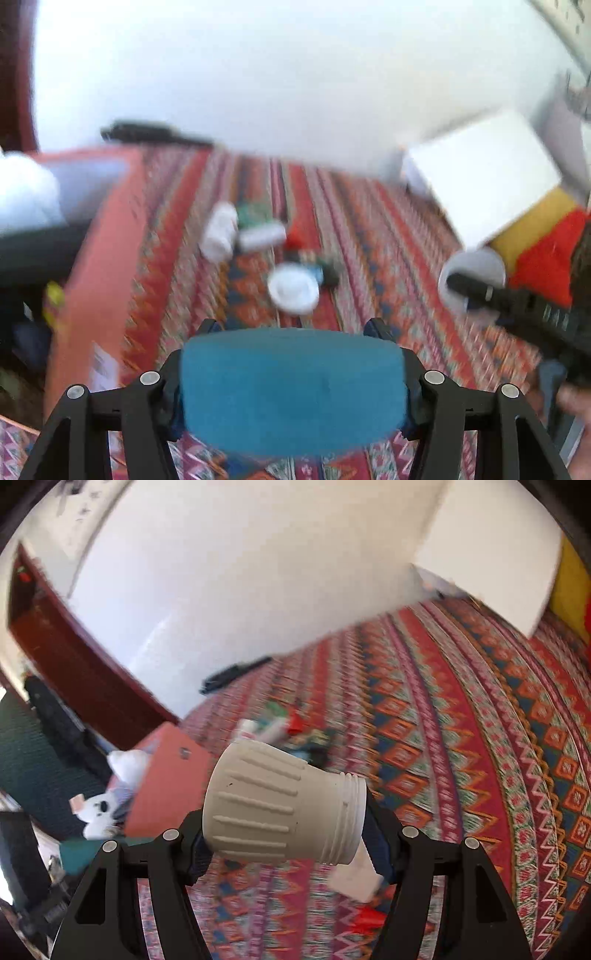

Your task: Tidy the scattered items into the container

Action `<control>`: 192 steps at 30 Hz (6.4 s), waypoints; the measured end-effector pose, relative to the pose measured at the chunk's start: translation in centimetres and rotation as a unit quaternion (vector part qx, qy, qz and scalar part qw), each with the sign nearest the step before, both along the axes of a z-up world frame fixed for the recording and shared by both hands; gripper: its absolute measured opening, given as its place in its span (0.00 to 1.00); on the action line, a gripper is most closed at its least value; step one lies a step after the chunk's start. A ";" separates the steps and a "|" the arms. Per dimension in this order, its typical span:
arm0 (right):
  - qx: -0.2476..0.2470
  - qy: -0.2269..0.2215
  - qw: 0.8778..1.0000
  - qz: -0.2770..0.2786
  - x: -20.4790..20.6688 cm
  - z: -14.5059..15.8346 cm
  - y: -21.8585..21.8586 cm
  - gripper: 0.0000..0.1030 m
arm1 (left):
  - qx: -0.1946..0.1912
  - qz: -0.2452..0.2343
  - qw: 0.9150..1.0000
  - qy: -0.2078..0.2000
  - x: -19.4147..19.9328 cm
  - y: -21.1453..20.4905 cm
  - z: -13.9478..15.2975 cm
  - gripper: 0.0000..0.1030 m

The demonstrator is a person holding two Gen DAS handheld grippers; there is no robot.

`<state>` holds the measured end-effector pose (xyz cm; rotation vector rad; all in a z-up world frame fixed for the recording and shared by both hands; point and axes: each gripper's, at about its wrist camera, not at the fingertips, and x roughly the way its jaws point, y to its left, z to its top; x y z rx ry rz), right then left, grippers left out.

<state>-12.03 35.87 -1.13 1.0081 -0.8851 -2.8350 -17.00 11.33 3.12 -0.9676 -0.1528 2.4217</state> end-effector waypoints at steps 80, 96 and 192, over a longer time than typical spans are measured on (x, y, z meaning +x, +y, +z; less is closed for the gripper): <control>0.016 0.004 1.000 0.015 0.3 -2.1 0.1 0.69 | -0.166 0.003 0.983 -0.073 -2.8 7.7 -14.5 0.65; 0.049 0.058 0.997 0.011 1.7 1.3 -2.9 0.69 | -0.070 0.014 0.990 0.118 2.6 4.5 1.8 0.65; 0.116 0.018 0.989 0.092 0.3 0.9 -11.2 0.26 | 0.021 0.130 0.989 0.066 -0.8 -10.1 0.8 0.61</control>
